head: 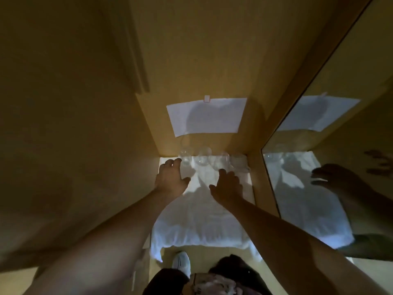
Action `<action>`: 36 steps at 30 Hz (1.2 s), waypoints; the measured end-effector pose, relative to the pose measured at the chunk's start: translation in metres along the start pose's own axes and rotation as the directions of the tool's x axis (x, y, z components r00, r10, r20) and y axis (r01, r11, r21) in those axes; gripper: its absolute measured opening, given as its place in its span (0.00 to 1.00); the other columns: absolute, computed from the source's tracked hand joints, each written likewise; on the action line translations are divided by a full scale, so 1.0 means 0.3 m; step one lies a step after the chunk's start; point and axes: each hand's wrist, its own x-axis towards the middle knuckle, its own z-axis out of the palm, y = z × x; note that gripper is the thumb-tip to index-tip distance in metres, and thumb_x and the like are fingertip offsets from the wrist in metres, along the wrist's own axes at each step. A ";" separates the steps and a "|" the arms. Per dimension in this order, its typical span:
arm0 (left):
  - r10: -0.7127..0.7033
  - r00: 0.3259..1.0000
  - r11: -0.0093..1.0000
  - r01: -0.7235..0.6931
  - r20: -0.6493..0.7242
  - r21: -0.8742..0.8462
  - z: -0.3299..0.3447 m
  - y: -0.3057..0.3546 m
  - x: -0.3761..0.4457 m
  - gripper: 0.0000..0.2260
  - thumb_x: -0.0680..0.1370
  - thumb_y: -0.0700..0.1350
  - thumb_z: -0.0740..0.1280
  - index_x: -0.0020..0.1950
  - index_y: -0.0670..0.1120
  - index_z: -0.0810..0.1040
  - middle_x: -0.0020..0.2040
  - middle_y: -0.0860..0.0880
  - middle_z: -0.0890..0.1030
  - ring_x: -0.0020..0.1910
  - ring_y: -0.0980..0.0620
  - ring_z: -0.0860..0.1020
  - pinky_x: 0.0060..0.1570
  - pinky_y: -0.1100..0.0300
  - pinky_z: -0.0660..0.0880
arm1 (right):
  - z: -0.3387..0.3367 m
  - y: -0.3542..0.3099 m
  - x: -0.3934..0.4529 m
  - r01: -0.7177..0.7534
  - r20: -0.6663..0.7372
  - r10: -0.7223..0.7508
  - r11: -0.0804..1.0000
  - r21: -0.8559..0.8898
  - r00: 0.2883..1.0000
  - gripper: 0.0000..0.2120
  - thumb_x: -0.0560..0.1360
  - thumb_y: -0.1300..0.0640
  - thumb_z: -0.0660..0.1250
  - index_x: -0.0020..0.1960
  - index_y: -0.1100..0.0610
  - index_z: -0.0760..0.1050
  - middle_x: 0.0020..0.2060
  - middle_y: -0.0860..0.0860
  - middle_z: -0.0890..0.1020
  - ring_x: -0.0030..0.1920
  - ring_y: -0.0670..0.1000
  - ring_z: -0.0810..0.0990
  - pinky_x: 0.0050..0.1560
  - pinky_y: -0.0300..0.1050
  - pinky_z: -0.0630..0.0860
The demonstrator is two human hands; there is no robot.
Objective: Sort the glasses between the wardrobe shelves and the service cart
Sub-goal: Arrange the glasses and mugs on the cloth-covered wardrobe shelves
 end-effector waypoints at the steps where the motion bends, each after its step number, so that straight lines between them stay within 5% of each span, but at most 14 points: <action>1: 0.008 1.000 1.000 -0.007 0.016 -0.014 0.010 0.004 0.021 0.33 0.76 0.54 0.72 0.77 0.47 0.66 0.73 0.43 0.70 0.72 0.40 0.67 0.68 0.50 0.68 | 0.006 0.000 0.014 -0.017 0.006 0.016 1.000 0.010 1.000 0.26 0.79 0.47 0.67 0.72 0.55 0.64 0.65 0.59 0.72 0.66 0.61 0.72 0.62 0.55 0.72; 9: -0.034 0.998 0.998 0.037 0.049 -0.053 0.084 -0.038 0.223 0.33 0.74 0.55 0.73 0.74 0.43 0.69 0.67 0.40 0.75 0.66 0.40 0.73 0.65 0.52 0.68 | 0.072 0.016 0.218 -0.040 0.066 0.039 0.999 0.015 0.997 0.26 0.79 0.48 0.67 0.72 0.56 0.64 0.63 0.58 0.73 0.64 0.60 0.73 0.61 0.54 0.73; 15: -0.160 0.987 0.977 0.162 0.023 -0.142 0.251 -0.098 0.418 0.35 0.73 0.54 0.76 0.75 0.44 0.68 0.72 0.42 0.73 0.71 0.42 0.70 0.67 0.53 0.67 | 0.182 -0.013 0.526 0.021 0.116 -0.025 0.999 0.032 0.993 0.29 0.78 0.48 0.68 0.73 0.58 0.64 0.66 0.60 0.71 0.67 0.62 0.71 0.65 0.55 0.72; 22: -0.267 0.963 0.933 0.250 -0.032 -0.259 0.431 -0.184 0.623 0.38 0.71 0.52 0.79 0.76 0.42 0.67 0.72 0.41 0.71 0.71 0.41 0.69 0.66 0.53 0.68 | 0.333 -0.031 0.801 0.075 0.010 -0.076 0.996 0.048 0.997 0.28 0.77 0.48 0.70 0.71 0.59 0.65 0.64 0.60 0.73 0.63 0.61 0.74 0.63 0.52 0.72; 32: -0.239 0.947 0.924 0.154 -0.214 -0.349 0.555 -0.229 0.777 0.39 0.60 0.43 0.86 0.66 0.33 0.74 0.58 0.36 0.81 0.58 0.37 0.79 0.59 0.51 0.74 | 0.477 -0.021 0.957 0.072 -0.076 -0.065 0.992 0.100 0.995 0.45 0.74 0.47 0.75 0.79 0.59 0.53 0.70 0.61 0.69 0.66 0.62 0.74 0.64 0.52 0.73; 36: -0.190 0.964 0.902 0.097 -0.185 -0.420 0.575 -0.236 0.809 0.39 0.63 0.43 0.84 0.71 0.40 0.73 0.64 0.43 0.80 0.63 0.43 0.78 0.64 0.49 0.74 | 0.500 -0.010 0.958 0.079 -0.132 -0.073 0.996 0.047 0.989 0.44 0.74 0.48 0.75 0.80 0.60 0.55 0.67 0.61 0.72 0.63 0.61 0.76 0.63 0.51 0.73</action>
